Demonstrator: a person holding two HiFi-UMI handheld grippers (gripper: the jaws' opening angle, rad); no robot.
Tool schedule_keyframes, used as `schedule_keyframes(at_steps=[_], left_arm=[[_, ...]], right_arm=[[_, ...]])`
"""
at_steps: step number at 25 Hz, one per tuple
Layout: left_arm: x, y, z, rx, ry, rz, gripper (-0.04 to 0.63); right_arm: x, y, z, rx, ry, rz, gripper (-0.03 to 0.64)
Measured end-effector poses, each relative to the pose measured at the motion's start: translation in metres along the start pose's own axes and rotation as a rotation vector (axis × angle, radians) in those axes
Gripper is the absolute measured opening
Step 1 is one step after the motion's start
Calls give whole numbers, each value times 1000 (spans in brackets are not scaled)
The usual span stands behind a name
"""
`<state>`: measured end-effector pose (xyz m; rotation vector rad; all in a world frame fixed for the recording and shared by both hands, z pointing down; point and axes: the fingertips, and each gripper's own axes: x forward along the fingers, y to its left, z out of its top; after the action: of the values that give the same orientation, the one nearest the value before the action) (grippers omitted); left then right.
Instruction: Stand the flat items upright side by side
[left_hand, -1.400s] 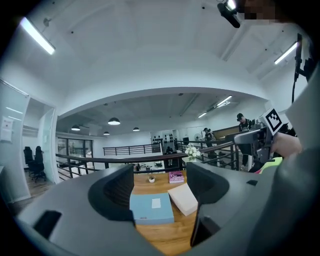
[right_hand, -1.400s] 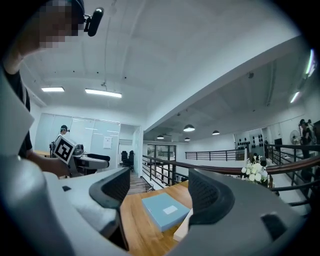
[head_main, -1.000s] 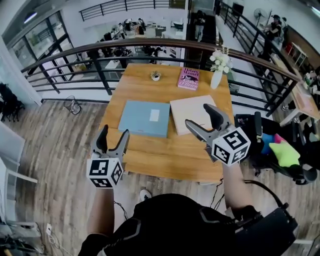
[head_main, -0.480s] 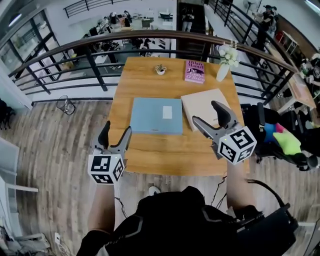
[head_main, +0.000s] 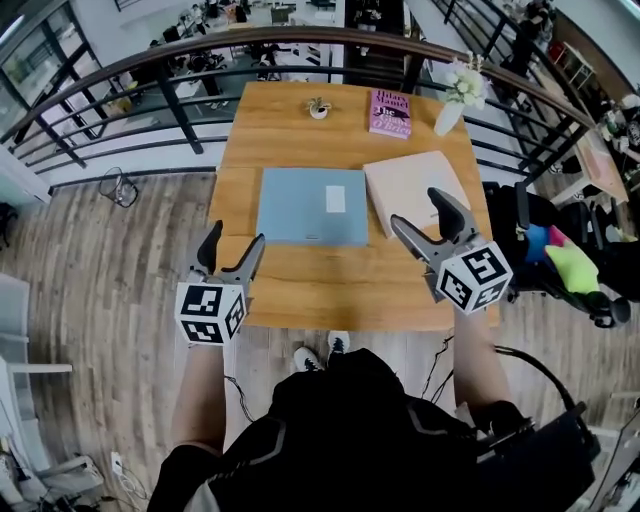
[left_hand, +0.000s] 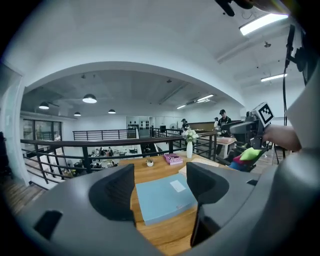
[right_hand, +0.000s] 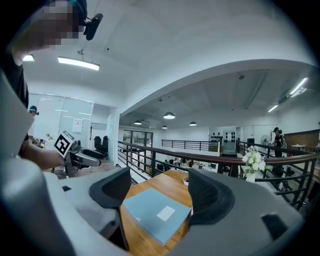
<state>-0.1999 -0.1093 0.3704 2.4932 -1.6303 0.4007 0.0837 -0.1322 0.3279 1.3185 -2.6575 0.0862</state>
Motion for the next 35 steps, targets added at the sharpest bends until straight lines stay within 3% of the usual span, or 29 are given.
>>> schedule_keyframes(at_steps=[3,9,16,20,27,35], left_arm=[[12,-1,-9,8,41,-4,331],[40,-5,-11,81,48,-10,331],[85,-5,-54,80,195,-70,331],[98,6,-83,112,278,-70,331],[122,30,-140,116,392,-108,331],[144,61,-196,150,482,-167,332]], right_arm=[[6,-7,-18,20,26,17,374],[18,-23,-48,38,52,51,391],[39,-34,-97,130,77,91,396],[57,-28,-132,157,153,117,407],[78,-20,-180,174,259,75,417],[107,9,-249,191,453,40,428]])
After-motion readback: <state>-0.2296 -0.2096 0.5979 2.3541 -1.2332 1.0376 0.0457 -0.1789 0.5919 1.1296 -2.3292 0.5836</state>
